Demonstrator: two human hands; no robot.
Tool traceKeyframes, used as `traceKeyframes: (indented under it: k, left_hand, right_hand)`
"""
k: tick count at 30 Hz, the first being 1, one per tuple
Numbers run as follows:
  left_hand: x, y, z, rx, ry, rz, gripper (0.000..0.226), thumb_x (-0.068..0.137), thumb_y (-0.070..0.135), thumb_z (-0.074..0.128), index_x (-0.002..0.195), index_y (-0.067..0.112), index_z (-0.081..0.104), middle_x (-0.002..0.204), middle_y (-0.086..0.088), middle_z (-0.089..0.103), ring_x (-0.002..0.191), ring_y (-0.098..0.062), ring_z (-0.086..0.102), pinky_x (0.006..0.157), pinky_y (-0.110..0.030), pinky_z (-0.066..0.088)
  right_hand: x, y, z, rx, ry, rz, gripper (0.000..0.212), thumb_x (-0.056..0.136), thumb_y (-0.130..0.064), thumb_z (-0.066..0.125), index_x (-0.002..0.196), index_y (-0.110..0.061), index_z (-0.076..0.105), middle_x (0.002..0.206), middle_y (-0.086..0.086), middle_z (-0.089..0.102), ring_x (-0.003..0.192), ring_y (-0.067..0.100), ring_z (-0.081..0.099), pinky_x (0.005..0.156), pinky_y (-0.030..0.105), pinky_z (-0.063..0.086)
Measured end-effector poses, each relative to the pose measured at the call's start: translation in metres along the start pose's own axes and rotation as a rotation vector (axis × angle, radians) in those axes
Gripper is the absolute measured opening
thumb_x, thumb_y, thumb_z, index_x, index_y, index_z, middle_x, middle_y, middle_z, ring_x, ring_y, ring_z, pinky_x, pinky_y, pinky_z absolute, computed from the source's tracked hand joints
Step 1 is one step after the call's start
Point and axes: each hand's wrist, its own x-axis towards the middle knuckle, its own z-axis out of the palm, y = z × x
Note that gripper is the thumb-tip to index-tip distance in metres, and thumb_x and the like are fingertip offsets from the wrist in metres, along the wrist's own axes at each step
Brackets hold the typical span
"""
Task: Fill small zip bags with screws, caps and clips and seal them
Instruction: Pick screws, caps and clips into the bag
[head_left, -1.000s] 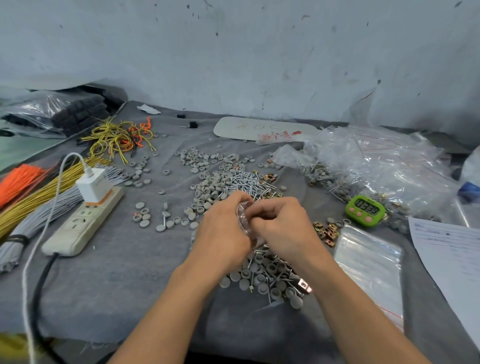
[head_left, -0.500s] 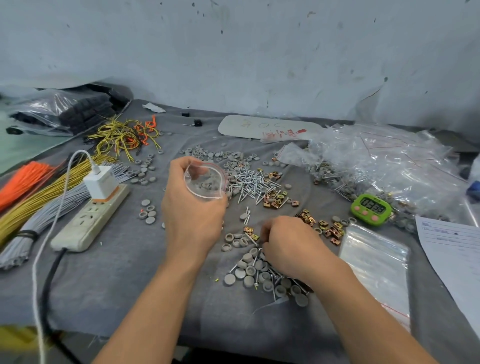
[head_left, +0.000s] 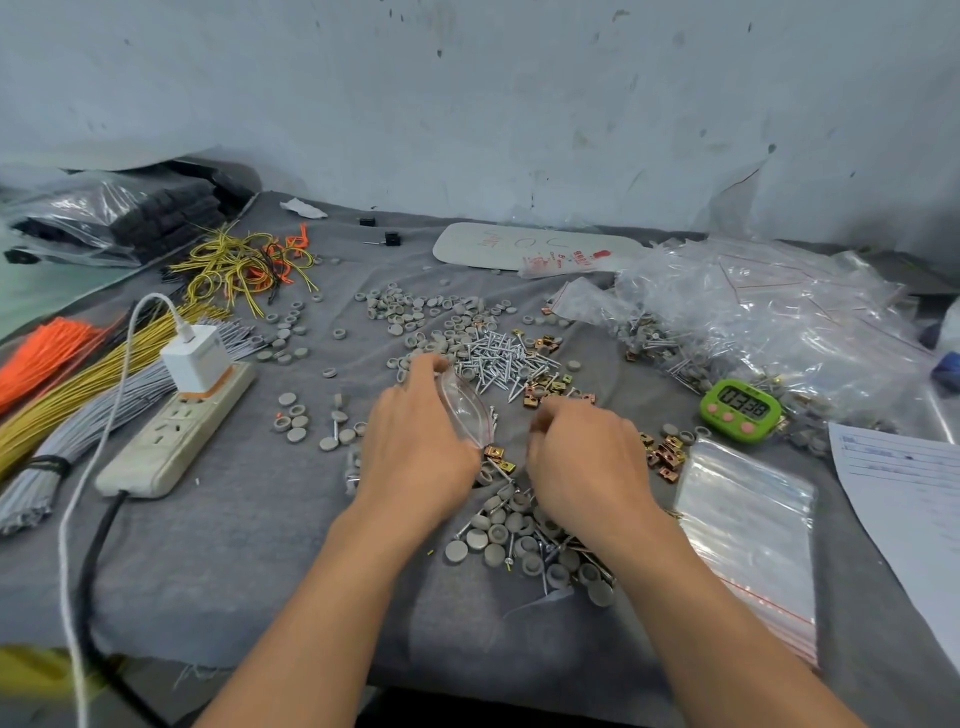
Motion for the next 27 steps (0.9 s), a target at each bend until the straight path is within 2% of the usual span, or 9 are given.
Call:
traceKeyframes:
  k: [3, 6, 9, 13, 16, 21, 23, 25, 27]
  left_hand:
    - [0.0, 0.001, 0.002, 0.011, -0.036, 0.008, 0.063, 0.081, 0.037, 0.077, 0.133, 0.034, 0.041, 0.113, 0.007, 0.057, 0.111, -0.02, 0.053, 0.085, -0.034, 0.041]
    - [-0.001, 0.003, 0.002, 0.035, -0.06, 0.042, 0.053, 0.08, 0.039, 0.077, 0.125, 0.035, 0.05, 0.118, 0.009, 0.063, 0.111, -0.022, 0.057, 0.091, -0.039, 0.048]
    - [-0.003, 0.005, 0.0, 0.027, -0.126, 0.108, 0.046, 0.074, 0.026, 0.078, 0.112, 0.041, 0.058, 0.1, 0.014, 0.064, 0.102, -0.021, 0.059, 0.087, -0.038, 0.048]
    - [-0.003, 0.005, 0.002, -0.039, -0.178, 0.228, 0.035, 0.071, 0.017, 0.073, 0.093, 0.041, 0.059, 0.087, 0.018, 0.065, 0.09, -0.014, 0.06, 0.068, -0.029, 0.045]
    - [-0.003, 0.005, -0.001, -0.145, -0.123, 0.227, 0.044, 0.068, 0.015, 0.07, 0.1, 0.045, 0.06, 0.083, 0.022, 0.067, 0.081, -0.001, 0.059, 0.062, -0.014, 0.044]
    - [-0.006, 0.005, -0.007, -0.338, -0.092, 0.205, 0.053, 0.068, 0.014, 0.08, 0.104, 0.048, 0.062, 0.09, 0.029, 0.069, 0.082, 0.009, 0.064, 0.06, -0.006, 0.044]
    - [-0.006, 0.005, -0.008, -0.32, -0.11, 0.186, 0.058, 0.066, 0.014, 0.08, 0.108, 0.049, 0.061, 0.09, 0.031, 0.069, 0.082, 0.01, 0.064, 0.06, -0.005, 0.043]
    - [-0.005, 0.004, -0.008, -0.278, -0.145, 0.189, 0.064, 0.064, 0.016, 0.076, 0.113, 0.052, 0.058, 0.089, 0.028, 0.07, 0.083, 0.009, 0.063, 0.062, -0.005, 0.043]
    - [-0.005, 0.003, -0.009, -0.227, -0.197, 0.227, 0.069, 0.062, 0.02, 0.074, 0.12, 0.053, 0.054, 0.093, 0.025, 0.071, 0.087, 0.007, 0.063, 0.067, -0.005, 0.044]
  right_hand:
    - [0.0, 0.002, -0.006, 0.454, 0.167, 0.081, 0.015, 0.098, -0.021, 0.055, 0.088, -0.029, 0.065, 0.078, -0.009, 0.07, 0.076, 0.017, 0.067, 0.072, 0.036, 0.054]
    - [-0.001, 0.002, -0.009, 0.712, 0.087, 0.047, 0.019, 0.095, -0.016, 0.061, 0.081, -0.028, 0.066, 0.071, -0.008, 0.073, 0.062, 0.008, 0.069, 0.061, 0.032, 0.055]
    - [-0.002, -0.001, -0.004, 0.661, 0.019, -0.079, 0.017, 0.085, -0.015, 0.074, 0.075, -0.028, 0.076, 0.066, -0.014, 0.072, 0.055, 0.0, 0.063, 0.05, 0.017, 0.048]
    - [0.001, -0.007, 0.0, 0.708, -0.033, -0.21, 0.027, 0.081, -0.005, 0.075, 0.072, -0.03, 0.08, 0.066, -0.02, 0.071, 0.059, -0.004, 0.063, 0.054, 0.008, 0.042]
    - [0.002, -0.009, -0.002, 0.728, -0.072, -0.277, 0.027, 0.083, -0.005, 0.071, 0.082, -0.03, 0.082, 0.074, -0.02, 0.075, 0.067, -0.003, 0.066, 0.059, 0.007, 0.044]
    - [0.003, -0.01, -0.004, 0.757, 0.022, -0.218, 0.026, 0.077, -0.021, 0.081, 0.087, -0.045, 0.079, 0.072, -0.03, 0.071, 0.068, -0.009, 0.066, 0.06, 0.005, 0.043]
    - [0.002, -0.011, -0.003, 0.724, 0.02, -0.232, 0.014, 0.082, -0.025, 0.076, 0.078, -0.038, 0.079, 0.06, -0.023, 0.067, 0.056, -0.002, 0.06, 0.053, 0.011, 0.041]
    - [0.002, -0.011, 0.0, 0.665, -0.03, -0.255, 0.033, 0.088, -0.027, 0.07, 0.055, -0.024, 0.071, 0.045, -0.013, 0.053, 0.044, 0.006, 0.045, 0.046, 0.016, 0.032]
    - [0.003, -0.011, 0.002, 0.557, -0.118, -0.273, 0.045, 0.093, -0.029, 0.064, 0.049, -0.027, 0.059, 0.045, -0.012, 0.05, 0.046, 0.007, 0.044, 0.047, 0.019, 0.029]
